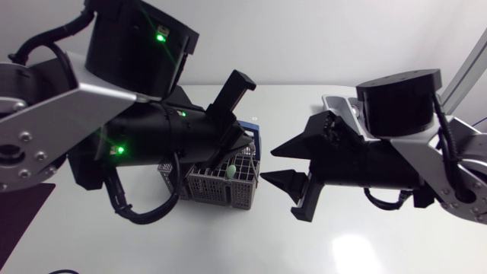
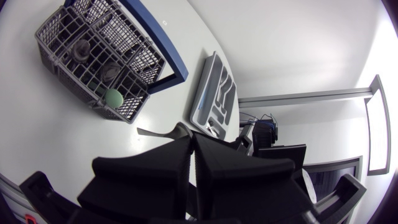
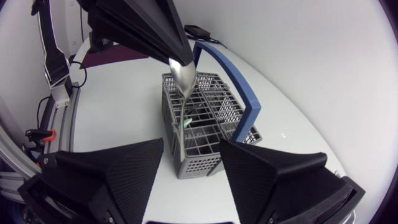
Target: Unload the cutlery basket into the drawer organizer.
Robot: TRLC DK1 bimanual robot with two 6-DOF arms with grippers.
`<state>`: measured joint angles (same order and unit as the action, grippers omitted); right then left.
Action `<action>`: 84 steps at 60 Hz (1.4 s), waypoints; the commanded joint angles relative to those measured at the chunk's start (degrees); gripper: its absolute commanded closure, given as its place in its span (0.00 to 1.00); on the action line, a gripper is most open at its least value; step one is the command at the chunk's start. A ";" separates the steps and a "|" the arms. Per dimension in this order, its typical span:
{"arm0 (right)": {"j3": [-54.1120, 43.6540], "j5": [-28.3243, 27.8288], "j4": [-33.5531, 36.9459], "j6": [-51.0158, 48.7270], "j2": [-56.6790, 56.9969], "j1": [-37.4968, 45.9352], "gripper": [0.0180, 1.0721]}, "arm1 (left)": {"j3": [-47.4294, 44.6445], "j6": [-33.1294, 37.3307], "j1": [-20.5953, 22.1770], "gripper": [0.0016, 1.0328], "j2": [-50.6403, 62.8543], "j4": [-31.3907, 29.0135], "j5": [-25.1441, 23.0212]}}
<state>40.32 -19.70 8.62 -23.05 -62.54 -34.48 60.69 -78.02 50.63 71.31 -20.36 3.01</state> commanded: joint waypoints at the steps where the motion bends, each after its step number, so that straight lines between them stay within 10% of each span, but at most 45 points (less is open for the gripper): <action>1: 2.22 -0.34 -1.50 1.69 -3.02 -1.12 0.44 | 0.22 -1.35 -0.62 0.96 1.11 -0.29 -1.07; 40: 4.60 -3.24 -3.52 1.69 -10.49 -2.52 0.94 | 0.31 -2.58 -3.08 0.96 2.08 -0.47 -6.70; 56: 3.89 -4.20 -1.94 1.69 -9.35 -2.26 0.95 | 0.75 -2.58 -4.05 0.96 1.64 -0.65 -6.96; 84: 2.22 -5.52 5.00 -1.39 -4.96 -1.03 0.95 | 1.80 -2.23 -6.25 0.14 -1.61 4.80 -11.18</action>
<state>43.92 -24.25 10.59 -22.63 -68.84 -36.16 60.71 -79.11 45.78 71.26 -17.65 -8.64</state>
